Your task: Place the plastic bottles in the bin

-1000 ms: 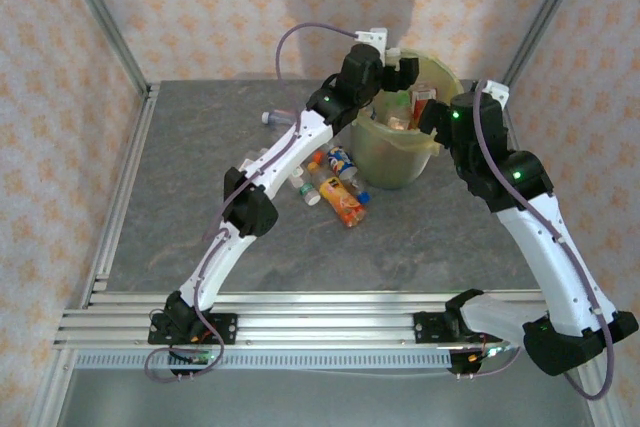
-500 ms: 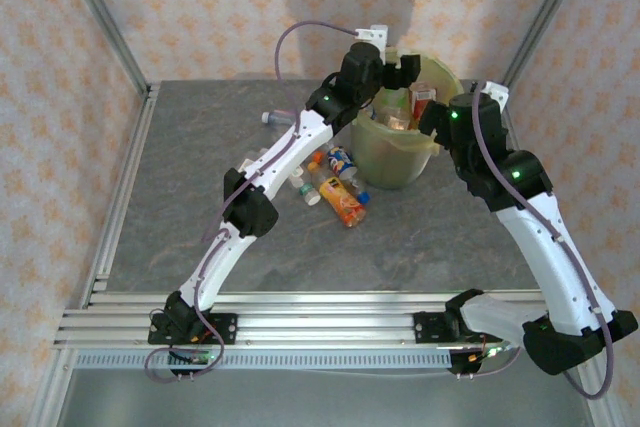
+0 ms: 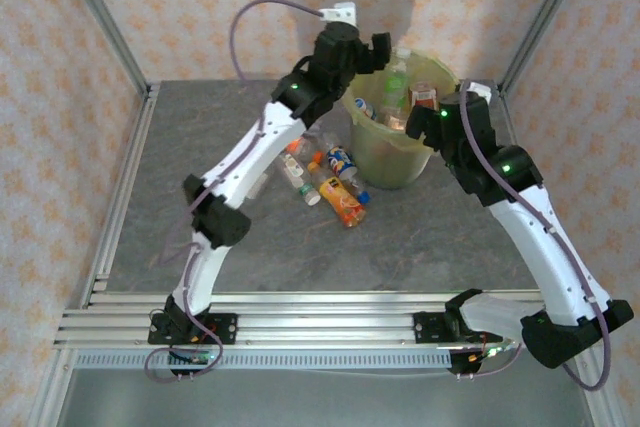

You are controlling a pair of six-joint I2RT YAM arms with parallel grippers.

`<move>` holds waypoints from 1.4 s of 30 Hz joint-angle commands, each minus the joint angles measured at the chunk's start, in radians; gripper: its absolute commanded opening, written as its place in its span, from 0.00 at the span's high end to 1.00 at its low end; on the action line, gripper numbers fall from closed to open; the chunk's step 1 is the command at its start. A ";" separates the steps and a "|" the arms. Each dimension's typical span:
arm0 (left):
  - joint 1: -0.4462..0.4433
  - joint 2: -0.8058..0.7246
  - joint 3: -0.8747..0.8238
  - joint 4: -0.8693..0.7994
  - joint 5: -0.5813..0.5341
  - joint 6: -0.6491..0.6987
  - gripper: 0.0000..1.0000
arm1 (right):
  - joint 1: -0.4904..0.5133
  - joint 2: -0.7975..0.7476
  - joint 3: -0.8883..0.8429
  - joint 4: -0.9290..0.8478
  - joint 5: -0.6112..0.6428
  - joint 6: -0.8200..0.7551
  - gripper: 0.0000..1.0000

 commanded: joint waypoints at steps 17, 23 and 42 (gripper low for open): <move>0.348 -0.926 -1.160 -0.025 -0.298 -0.425 0.00 | 0.420 0.296 0.129 -0.038 -0.015 -0.017 0.22; 0.419 -1.014 -1.309 -0.085 -0.312 -0.471 0.00 | 0.453 0.497 0.213 -0.041 -0.107 -0.015 0.23; 0.496 -1.067 -1.423 -0.216 -0.355 -0.525 0.00 | 0.393 1.132 0.779 -0.243 -0.185 -0.132 0.26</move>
